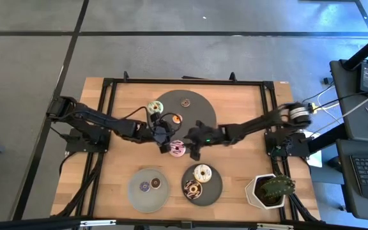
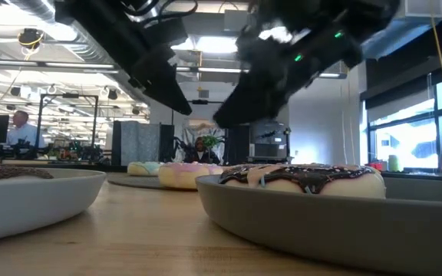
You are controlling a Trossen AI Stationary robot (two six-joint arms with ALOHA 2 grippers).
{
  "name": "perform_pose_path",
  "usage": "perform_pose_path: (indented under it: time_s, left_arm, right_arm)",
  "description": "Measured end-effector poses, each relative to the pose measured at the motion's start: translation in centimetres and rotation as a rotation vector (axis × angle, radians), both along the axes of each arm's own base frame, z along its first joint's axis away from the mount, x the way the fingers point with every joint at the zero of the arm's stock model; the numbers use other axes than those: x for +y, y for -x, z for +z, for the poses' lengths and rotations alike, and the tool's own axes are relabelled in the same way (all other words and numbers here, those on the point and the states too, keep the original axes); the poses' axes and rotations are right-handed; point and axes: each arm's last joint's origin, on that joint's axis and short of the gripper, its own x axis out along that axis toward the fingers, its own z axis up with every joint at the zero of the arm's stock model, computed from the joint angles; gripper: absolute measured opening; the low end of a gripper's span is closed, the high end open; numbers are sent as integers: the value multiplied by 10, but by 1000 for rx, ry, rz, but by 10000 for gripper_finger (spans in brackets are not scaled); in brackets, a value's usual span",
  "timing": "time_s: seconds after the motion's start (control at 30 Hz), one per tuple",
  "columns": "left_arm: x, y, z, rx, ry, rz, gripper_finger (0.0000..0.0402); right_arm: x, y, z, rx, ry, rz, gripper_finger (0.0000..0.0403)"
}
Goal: Pick & Place donuts
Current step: Put the big purple donut on the dark gray plate
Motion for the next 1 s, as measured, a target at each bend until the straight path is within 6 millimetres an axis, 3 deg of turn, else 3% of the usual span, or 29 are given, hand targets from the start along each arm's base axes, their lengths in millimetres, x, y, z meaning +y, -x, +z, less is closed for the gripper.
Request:
perform_pose_path:
  time_s: [0.17,0.3,0.73,0.87,1.0]
  left_arm:
    - [-7,2,-2,33,-10,-33,166]
    - [-10,3,-2,36,-11,-45,164]
    - [-10,6,-5,81,-22,-46,161]
    - [-10,6,-5,82,-22,-45,160]
    - [-10,6,-5,81,-24,-43,162]
  right_arm:
    - [2,-23,-24,120,-2,-12,168]
    - [3,-34,-31,140,-27,-34,168]
    - [2,-32,-38,230,-62,-89,166]
    - [2,-32,-38,231,-62,-89,140]
    - [2,-32,-38,236,-60,-89,82]
